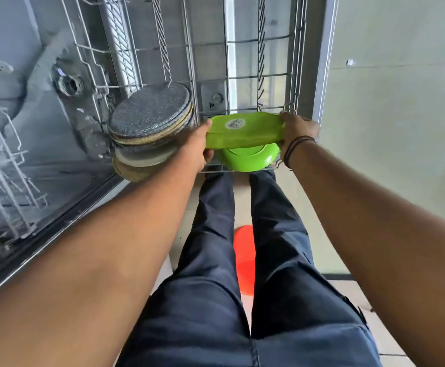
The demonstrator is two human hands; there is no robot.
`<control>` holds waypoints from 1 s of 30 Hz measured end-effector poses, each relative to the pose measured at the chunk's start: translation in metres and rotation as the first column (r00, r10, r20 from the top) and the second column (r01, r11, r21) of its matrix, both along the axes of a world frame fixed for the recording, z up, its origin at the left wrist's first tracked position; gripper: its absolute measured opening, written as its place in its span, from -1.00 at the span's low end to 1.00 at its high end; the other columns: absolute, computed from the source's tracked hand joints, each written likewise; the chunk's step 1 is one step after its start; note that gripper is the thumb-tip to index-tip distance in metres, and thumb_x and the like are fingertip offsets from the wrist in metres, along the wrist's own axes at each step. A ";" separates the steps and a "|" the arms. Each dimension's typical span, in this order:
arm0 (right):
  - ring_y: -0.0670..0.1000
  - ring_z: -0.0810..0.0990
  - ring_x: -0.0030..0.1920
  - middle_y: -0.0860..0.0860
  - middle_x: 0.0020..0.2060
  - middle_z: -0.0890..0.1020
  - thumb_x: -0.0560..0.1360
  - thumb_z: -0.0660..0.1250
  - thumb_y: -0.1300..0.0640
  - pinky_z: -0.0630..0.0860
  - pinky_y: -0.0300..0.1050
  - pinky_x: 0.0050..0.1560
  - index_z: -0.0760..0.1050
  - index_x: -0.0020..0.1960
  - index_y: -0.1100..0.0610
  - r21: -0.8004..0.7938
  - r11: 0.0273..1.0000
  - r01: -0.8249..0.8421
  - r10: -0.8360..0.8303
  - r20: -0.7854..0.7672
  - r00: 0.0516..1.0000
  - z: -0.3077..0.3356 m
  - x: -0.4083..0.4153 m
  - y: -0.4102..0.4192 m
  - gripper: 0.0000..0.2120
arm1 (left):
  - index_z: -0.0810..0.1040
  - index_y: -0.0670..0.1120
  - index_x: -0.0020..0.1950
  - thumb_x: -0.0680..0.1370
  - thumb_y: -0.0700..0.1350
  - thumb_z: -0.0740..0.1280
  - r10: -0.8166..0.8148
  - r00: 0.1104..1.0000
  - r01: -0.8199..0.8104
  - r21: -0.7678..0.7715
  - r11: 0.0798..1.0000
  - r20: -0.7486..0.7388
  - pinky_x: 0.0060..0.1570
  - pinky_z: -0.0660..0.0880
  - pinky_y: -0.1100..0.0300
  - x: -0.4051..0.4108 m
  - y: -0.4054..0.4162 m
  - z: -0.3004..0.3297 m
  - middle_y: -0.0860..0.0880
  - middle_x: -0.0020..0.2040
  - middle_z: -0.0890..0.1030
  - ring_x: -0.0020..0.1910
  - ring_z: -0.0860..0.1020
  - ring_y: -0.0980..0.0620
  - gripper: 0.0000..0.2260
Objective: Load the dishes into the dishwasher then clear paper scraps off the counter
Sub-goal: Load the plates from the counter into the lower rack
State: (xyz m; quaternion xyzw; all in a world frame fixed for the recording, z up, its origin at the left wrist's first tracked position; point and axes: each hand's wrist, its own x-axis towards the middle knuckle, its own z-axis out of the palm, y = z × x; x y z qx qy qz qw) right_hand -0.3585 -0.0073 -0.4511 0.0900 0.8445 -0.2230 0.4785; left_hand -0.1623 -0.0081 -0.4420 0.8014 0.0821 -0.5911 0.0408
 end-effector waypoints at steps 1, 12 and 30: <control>0.10 0.61 -0.27 0.04 -0.38 0.61 0.21 0.53 0.10 0.67 0.22 -0.14 0.54 -0.38 0.11 0.002 0.999 -0.039 0.039 -0.033 0.999 0.001 -0.003 -0.002 -0.83 | 0.47 0.01 -0.07 0.55 0.17 0.42 -0.012 1.000 0.012 0.008 1.000 -0.002 -0.59 0.36 0.39 -0.001 0.000 -0.002 0.03 -0.18 0.48 -0.29 0.44 0.14 -0.73; 0.07 0.66 -0.28 -0.12 -0.32 0.61 0.34 0.36 0.11 0.65 0.07 -0.24 0.63 -0.20 0.02 -0.169 0.866 -0.471 0.408 -0.307 0.860 0.070 0.043 -0.035 -0.92 | 0.72 -0.11 0.03 0.41 -0.12 0.29 -0.717 0.671 0.740 -0.242 0.628 0.191 -0.07 0.55 0.12 -0.026 -0.034 0.009 -0.12 0.07 0.71 0.01 0.65 -0.13 -0.71; -0.08 0.66 -0.38 -0.01 -0.29 0.67 0.55 0.24 -0.26 0.56 -0.13 -0.37 0.53 -0.13 0.04 -0.414 0.506 -0.757 0.737 -0.248 0.629 0.065 0.025 -0.129 -0.62 | 0.65 -0.02 -0.17 0.30 -0.14 0.49 -0.596 0.769 0.601 -0.583 0.547 0.233 -0.10 0.63 -0.02 -0.009 -0.119 0.033 -0.01 -0.13 0.72 -0.11 0.69 -0.03 -0.86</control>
